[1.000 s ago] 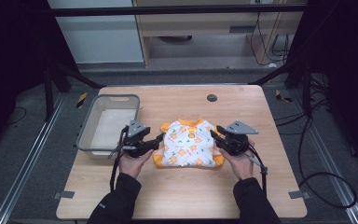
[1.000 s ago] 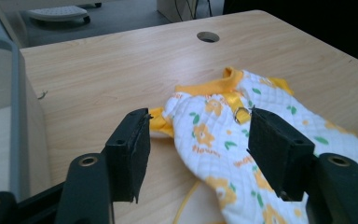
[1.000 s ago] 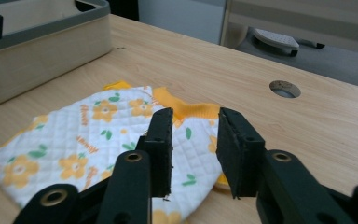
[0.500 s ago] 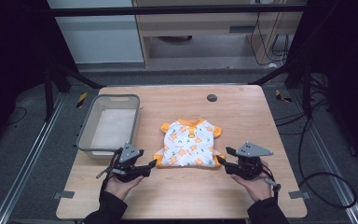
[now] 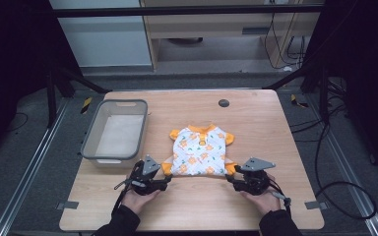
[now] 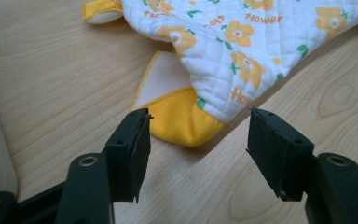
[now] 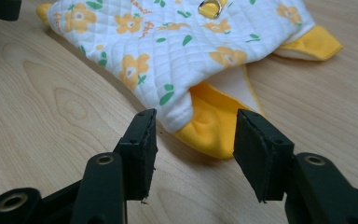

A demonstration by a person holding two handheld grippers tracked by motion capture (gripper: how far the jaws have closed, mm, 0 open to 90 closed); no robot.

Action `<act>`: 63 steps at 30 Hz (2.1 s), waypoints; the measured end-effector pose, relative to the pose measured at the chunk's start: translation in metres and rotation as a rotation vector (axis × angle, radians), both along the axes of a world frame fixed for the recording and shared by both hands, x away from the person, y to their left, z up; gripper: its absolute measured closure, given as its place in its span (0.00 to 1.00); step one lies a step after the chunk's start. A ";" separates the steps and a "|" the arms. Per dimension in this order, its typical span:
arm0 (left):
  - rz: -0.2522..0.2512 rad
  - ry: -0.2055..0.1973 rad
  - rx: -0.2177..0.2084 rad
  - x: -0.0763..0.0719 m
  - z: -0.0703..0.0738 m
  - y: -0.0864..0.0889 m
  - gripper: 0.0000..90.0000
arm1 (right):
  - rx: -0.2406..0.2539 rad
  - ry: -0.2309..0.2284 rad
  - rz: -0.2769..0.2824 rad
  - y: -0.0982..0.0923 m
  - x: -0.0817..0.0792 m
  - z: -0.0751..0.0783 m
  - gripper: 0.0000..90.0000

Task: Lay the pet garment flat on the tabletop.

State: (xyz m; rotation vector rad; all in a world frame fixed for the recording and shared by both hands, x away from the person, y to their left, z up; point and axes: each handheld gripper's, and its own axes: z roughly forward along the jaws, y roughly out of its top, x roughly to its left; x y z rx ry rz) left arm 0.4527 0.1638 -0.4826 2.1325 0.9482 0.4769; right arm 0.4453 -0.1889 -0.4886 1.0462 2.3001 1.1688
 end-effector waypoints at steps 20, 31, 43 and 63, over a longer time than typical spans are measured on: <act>-0.029 0.104 -0.021 0.012 -0.002 -0.005 0.96 | -0.054 0.034 0.060 0.015 0.008 -0.004 0.92; -0.085 0.046 -0.177 -0.018 0.043 0.011 0.97 | 0.096 0.008 0.104 0.002 -0.014 0.033 0.93; 0.006 0.048 -0.210 0.012 0.052 0.007 0.96 | 0.181 0.079 -0.035 -0.002 0.016 0.046 0.92; 0.060 -0.019 -0.204 0.022 0.036 0.034 0.46 | 0.088 -0.067 -0.101 -0.016 0.028 0.039 0.65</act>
